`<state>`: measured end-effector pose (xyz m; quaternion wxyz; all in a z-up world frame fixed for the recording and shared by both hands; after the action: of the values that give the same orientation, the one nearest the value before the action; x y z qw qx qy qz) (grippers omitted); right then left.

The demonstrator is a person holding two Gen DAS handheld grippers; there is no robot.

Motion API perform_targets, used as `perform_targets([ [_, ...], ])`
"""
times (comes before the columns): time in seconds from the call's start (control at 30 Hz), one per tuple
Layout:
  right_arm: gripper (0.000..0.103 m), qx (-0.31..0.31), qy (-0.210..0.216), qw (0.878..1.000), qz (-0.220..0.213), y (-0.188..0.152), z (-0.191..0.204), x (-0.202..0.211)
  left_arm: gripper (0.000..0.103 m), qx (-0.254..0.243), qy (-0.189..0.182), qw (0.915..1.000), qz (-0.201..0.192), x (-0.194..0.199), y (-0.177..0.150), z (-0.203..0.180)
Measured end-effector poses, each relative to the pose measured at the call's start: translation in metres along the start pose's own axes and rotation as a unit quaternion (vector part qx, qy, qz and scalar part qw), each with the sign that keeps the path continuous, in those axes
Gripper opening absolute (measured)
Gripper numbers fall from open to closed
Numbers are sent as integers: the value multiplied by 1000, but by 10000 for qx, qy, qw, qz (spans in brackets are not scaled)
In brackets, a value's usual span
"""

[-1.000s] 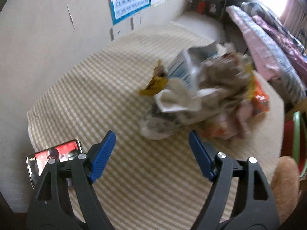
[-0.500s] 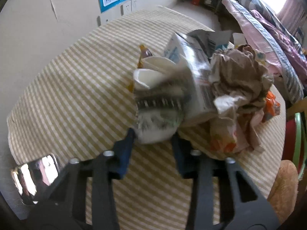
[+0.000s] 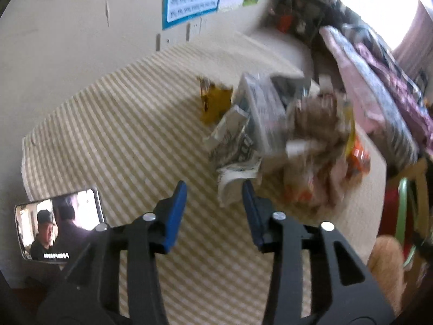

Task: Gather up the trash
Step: 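Move both tools back to the table and grasp crumpled white paper with the left tool, then lift the white paper with the left tool while the right tool grasps crumpled paper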

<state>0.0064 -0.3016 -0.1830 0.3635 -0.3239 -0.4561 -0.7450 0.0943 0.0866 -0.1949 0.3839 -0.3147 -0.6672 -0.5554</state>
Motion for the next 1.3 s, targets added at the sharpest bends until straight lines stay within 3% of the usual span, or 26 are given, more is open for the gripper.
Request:
perform_targets([
  [0.1,61,-44,3,10000,22,-1,-2,0,56,-118,-18,9999,10,-5,14,-8],
  [0.3,61,-33,8,10000,6,-1,-1,1,63,-106,-173,9996,188,-21,25,-21],
  [0.53,61,-7,31,10000,41,-3,1,0,62,-101,9,9987,504,-40,16,-22],
  [0.6,61,-1,39,10000,61,-3,2,-2,48,-151,-8,9985,517,-42,14,-21],
  [0.87,61,69,120,9999,41,-1,10,-4,48,-436,-62,9987,266,-12,-2,-30],
  [1.03,61,273,433,9987,7,14,40,-11,48,-667,-254,9969,317,15,-31,-38],
  [1.3,61,778,1044,9915,-55,49,128,-43,48,-1207,-599,9894,549,38,-80,-64],
])
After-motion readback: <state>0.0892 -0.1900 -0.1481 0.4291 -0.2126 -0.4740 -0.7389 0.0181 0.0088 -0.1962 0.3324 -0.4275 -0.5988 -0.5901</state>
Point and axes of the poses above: each gripper's, at about its wrist camera, not at the fingertips, and x roughly against the way its jaws point, z to its left, y to its top, the point moved 3 cm from there along -x, roughly the way its jaws point, and after that the axes turned 6 degrees about y, right-handed, at the moved point
